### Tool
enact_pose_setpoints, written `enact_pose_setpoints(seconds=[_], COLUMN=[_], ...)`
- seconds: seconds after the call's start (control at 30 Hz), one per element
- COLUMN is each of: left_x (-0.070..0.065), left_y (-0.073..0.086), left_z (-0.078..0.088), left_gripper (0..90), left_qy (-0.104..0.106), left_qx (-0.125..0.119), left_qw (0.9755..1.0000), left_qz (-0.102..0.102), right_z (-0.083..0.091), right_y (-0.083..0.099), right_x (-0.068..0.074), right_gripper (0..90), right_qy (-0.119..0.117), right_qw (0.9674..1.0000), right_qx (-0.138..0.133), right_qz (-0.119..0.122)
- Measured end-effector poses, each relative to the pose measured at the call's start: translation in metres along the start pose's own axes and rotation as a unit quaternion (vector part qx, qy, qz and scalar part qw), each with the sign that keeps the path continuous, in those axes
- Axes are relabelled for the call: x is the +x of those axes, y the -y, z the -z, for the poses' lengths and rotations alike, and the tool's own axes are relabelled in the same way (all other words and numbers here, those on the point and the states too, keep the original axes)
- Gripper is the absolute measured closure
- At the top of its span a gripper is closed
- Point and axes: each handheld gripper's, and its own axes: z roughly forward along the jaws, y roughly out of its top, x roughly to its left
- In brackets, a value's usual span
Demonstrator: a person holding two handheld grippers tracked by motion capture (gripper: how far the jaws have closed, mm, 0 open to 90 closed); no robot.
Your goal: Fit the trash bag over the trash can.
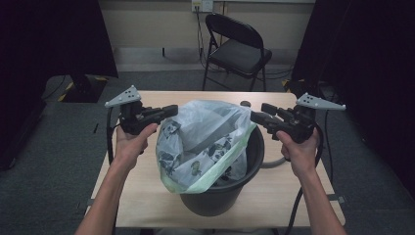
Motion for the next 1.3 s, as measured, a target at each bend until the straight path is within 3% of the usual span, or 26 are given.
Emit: enact_pose_setpoints(seconds=[0.07, 0.3, 0.33, 0.47, 0.57, 0.67, 0.77, 0.87, 1.03, 1.2, 1.23, 1.3], left_x=[-0.003, -0.021, -0.028, -0.04, -0.045, -0.044, -0.04, -0.038, -0.039, -0.04, -0.04, -0.039], left_y=[0.005, 0.019, 0.023, 0.029, 0.029, 0.026, 0.024, 0.025, 0.029, 0.029, 0.029, 0.029], left_z=[0.008, 0.041, 0.051, 0.063, 0.065, 0.062, 0.057, 0.05, 0.049, 0.051, 0.051, 0.05], left_gripper=[90.0, 89.9, 89.5, 88.4, 85.2, 80.6, 77.1, 76.4, 79.2, 80.2, 80.2, 80.2], left_qy=[-0.012, -0.012, -0.004, 0.014, 0.026, 0.021, 0.018, 0.017, 0.023, 0.024, 0.024, 0.026], left_qx=[0.001, -0.005, -0.004, -0.006, -0.007, -0.013, -0.027, -0.025, -0.021, -0.019, -0.019, -0.02], left_qw=[0.9999, 0.9998, 0.9998, 0.9996, 0.9993, 0.9993, 0.9993, 0.9994, 0.9994, 0.9992, 0.9992, 0.9992], left_qz=[-0.005, -0.014, -0.02, -0.022, -0.025, -0.028, -0.021, -0.017, -0.016, -0.025, -0.025, -0.024], right_z=[0.0, -0.005, -0.006, -0.007, -0.008, -0.011, -0.017, -0.022, -0.027, -0.029, -0.029, -0.031], right_y=[-0.001, -0.004, -0.004, -0.004, -0.007, -0.011, -0.013, -0.012, -0.009, -0.008, -0.008, -0.007], right_x=[0.002, 0.01, 0.012, 0.016, 0.019, 0.023, 0.026, 0.028, 0.03, 0.031, 0.031, 0.032], right_gripper=[38.0, 36.6, 36.2, 34.8, 34.2, 33.8, 32.9, 33.1, 40.5, 57.3, 57.3, 72.7], right_qy=[-0.002, -0.02, -0.025, -0.036, -0.04, -0.044, -0.048, -0.042, -0.04, -0.04, -0.04, -0.045], right_qw=[1.0, 0.9996, 0.9994, 0.999, 0.9989, 0.9987, 0.9978, 0.9972, 0.9958, 0.9939, 0.9939, 0.9924], right_qx=[0.003, 0.02, 0.022, 0.024, 0.022, 0.023, 0.043, 0.059, 0.079, 0.097, 0.097, 0.106], right_qz=[0.002, 0.007, 0.007, 0.008, 0.007, 0.012, 0.014, 0.017, 0.026, 0.035, 0.035, 0.042])
